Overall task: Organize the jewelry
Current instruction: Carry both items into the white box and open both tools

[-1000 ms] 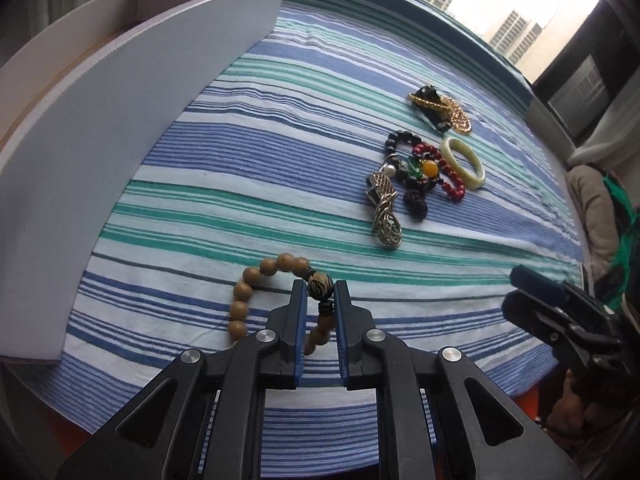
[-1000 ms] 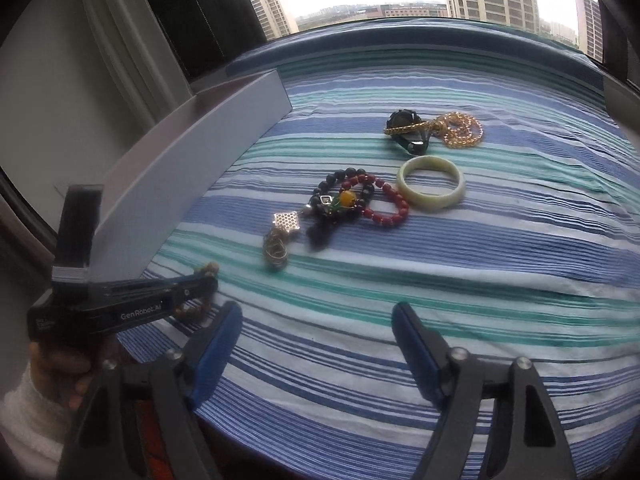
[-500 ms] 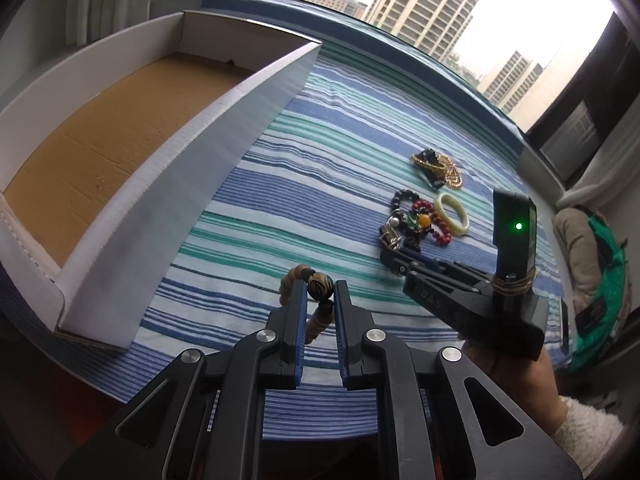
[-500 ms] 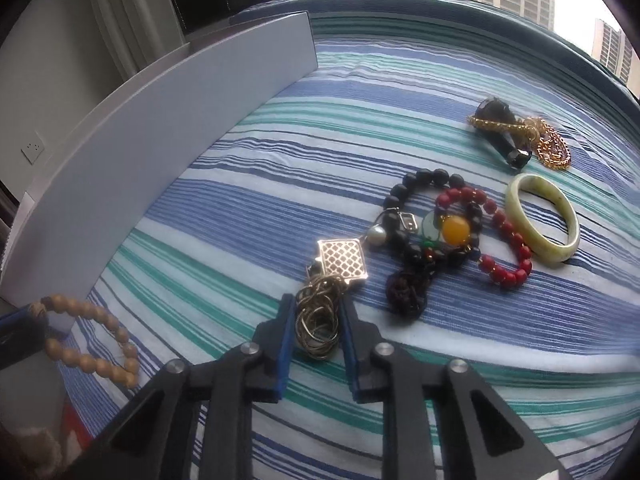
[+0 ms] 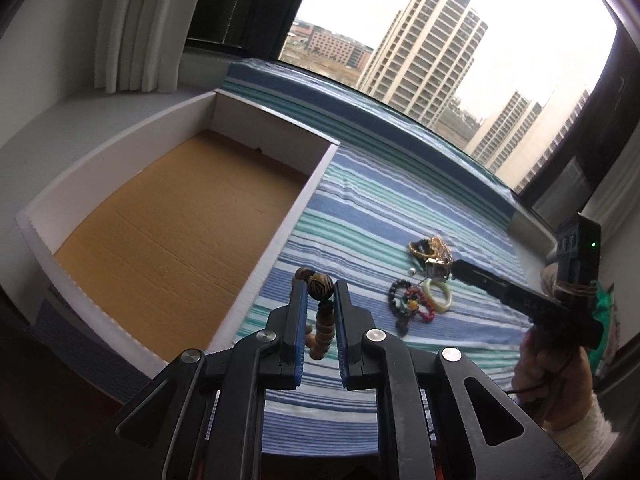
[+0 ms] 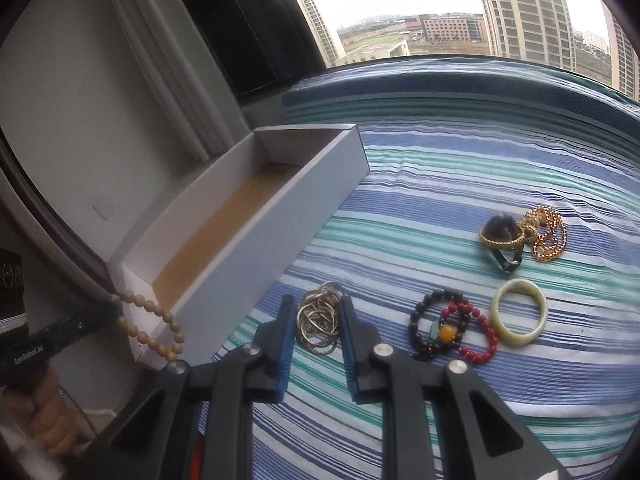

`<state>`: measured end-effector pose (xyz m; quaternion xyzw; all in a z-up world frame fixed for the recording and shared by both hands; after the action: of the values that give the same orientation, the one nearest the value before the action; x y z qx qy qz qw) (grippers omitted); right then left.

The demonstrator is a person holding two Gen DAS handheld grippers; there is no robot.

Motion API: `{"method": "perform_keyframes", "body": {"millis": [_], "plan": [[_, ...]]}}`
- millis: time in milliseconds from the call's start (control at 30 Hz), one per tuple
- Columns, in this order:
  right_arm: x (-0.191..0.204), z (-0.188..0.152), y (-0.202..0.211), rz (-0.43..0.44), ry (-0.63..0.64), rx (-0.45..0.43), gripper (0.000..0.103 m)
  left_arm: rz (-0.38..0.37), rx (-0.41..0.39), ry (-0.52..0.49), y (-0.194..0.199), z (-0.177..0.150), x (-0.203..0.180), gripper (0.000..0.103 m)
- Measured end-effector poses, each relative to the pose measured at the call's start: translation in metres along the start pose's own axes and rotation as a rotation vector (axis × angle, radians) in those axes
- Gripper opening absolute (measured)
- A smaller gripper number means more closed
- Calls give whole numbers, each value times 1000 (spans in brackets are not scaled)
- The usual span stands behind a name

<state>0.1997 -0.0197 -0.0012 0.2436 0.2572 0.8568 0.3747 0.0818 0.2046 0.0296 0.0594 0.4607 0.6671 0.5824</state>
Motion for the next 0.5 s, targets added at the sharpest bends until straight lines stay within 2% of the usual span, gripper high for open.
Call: {"method": "perform_keyframes", "body": {"millis": [133, 233, 367, 500], "plan": [[37, 32, -1, 81, 59, -19, 21, 95, -29, 14, 4, 27, 30, 11], [66, 55, -12, 124, 110, -31, 21, 174, -26, 12, -6, 37, 52, 11], [104, 76, -46, 179, 152, -9, 21, 249, 8, 20, -29, 36, 80, 11], [134, 88, -94, 206, 212, 37, 21, 282, 51, 32, -53, 32, 97, 11]]}}
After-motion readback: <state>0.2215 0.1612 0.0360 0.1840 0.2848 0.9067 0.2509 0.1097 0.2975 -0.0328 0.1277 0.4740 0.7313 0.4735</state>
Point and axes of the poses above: each gripper's, at about its wrist camera, not at the fingertips, and y roughly against the way its jaws point, x to its left, z to its top, the point moved 7 cm from there along -y, roughly the way its jaws point, and after that the axes turned 9 degrees about y, right-handed, at the moved point
